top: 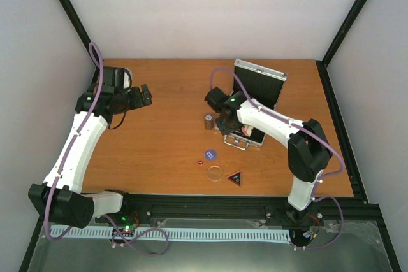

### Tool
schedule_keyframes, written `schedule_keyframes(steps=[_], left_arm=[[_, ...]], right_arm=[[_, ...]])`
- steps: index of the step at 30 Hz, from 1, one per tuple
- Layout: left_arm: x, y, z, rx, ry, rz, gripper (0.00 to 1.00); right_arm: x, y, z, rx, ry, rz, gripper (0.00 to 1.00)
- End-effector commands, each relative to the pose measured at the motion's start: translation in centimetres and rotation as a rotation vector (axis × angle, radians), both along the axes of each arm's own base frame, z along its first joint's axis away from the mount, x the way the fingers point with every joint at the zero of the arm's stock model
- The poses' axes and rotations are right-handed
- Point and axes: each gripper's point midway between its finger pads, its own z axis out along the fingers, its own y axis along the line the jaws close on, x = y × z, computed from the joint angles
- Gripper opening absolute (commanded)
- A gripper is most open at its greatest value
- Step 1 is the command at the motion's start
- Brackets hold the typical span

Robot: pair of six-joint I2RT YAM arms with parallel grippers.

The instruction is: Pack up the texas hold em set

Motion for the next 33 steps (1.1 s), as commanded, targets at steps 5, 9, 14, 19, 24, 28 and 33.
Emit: schedule_keyframes(steps=[5,9,14,19,24,28,33], left_arm=[[-0.2,-0.2,0.4,0.005,-0.010,-0.016,1.00],[-0.2,-0.1,-0.1,0.007,0.005,-0.011,1.00],[-0.2,-0.1,-0.2,0.005,0.011,-0.006,1.00],[-0.1,0.0,-0.6,0.008,0.022,-0.001,1.00],[0.0,0.0,-0.8,0.010,0.029,0.006,1.00],[0.1,0.1,-1.0,0.011,0.035,0.010,1.00],[0.1,0.2,-1.4,0.016,0.044,0.014,1.00]], right_arm=[[4.0,-4.9,-1.7,-0.092,-0.120,-0.106,0.12],[5.8,-6.3,-2.6,-0.102,-0.187,-0.187,0.14],[7.9,-7.3,-3.0,-0.065,-0.244,-0.276,0.11],[9.7,-8.0,-4.6,-0.062,-0.234,-0.309,0.11],[10.6,-8.5,-6.2,-0.037,-0.201,-0.338,0.11],[11.3,-8.9,-6.7,-0.023,-0.203,-0.361,0.11],[11.7,-9.0,-7.8,-0.020,-0.185,-0.371,0.11]])
